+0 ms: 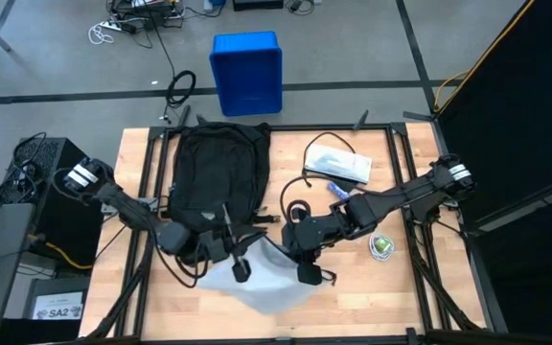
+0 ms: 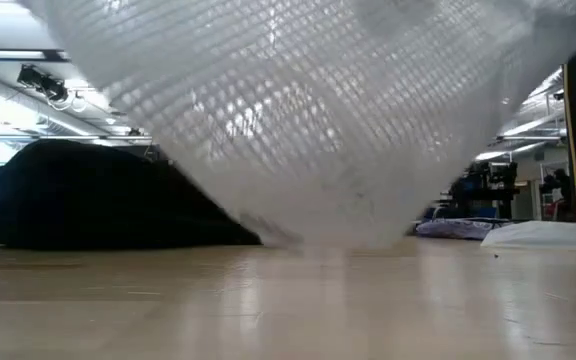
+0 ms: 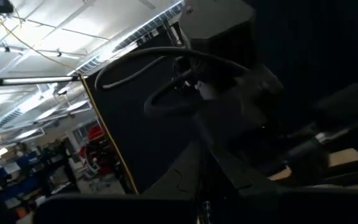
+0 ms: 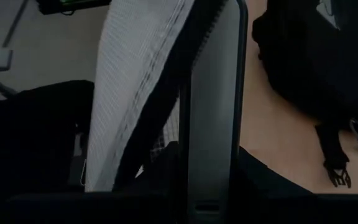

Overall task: Unpack backpack
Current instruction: Put the mini fan into the zip bag

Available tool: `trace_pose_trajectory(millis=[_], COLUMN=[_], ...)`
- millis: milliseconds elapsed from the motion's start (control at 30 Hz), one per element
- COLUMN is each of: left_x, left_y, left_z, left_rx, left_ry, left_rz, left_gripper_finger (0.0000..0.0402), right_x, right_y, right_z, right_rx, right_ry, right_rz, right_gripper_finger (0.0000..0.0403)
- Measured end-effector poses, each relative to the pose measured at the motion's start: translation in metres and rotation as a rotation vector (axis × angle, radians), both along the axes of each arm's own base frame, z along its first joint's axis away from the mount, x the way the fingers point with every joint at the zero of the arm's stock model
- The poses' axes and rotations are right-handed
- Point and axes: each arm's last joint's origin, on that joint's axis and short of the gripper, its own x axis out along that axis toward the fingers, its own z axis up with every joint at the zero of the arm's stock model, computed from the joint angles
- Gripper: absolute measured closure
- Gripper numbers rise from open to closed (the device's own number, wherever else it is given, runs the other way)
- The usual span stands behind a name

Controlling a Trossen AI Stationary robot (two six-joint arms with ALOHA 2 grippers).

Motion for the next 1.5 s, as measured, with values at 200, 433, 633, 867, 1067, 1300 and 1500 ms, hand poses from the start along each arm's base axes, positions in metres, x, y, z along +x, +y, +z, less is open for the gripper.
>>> trace_pose_trajectory(millis=[200,433,633,867,1067,1300,1500], left_x=[0.009,-0.005,-0.046,-0.09,-0.103,-0.11,-0.123], left_y=[-0.003,-0.022,-0.052,-0.053,-0.042,-0.025,-0.016], left_z=[0.024,0.046,0.028,-0.042,-0.083,-0.094,-0.13], left_rx=[0.079,0.14,0.167,0.143,0.011,-0.204,-0.307], left_ry=[0.025,0.0,-0.052,-0.029,0.058,0.067,0.124], left_rz=[0.031,-0.009,-0.043,-0.136,-0.083,-0.02,-0.091], left_gripper_finger=[0.0402,0.0402,0.0402,0.0402,0.0402,0.0402,0.0402], right_x=[-0.006,-0.017,-0.024,-0.024,-0.023,-0.018,-0.013], right_y=[0.0,0.004,0.01,0.01,0.007,-0.002,-0.011], right_z=[0.024,0.061,0.067,0.067,0.067,0.068,0.064], right_rx=[-0.019,-0.118,-0.164,-0.17,-0.159,-0.159,-0.181], right_ry=[-0.052,-0.126,-0.14,-0.137,-0.138,-0.149,-0.142], right_rz=[-0.004,-0.044,-0.069,-0.093,-0.12,-0.156,-0.157], right_gripper_finger=[0.0341,0.0341,0.0341,0.0341,0.0341,0.0341,0.0341])
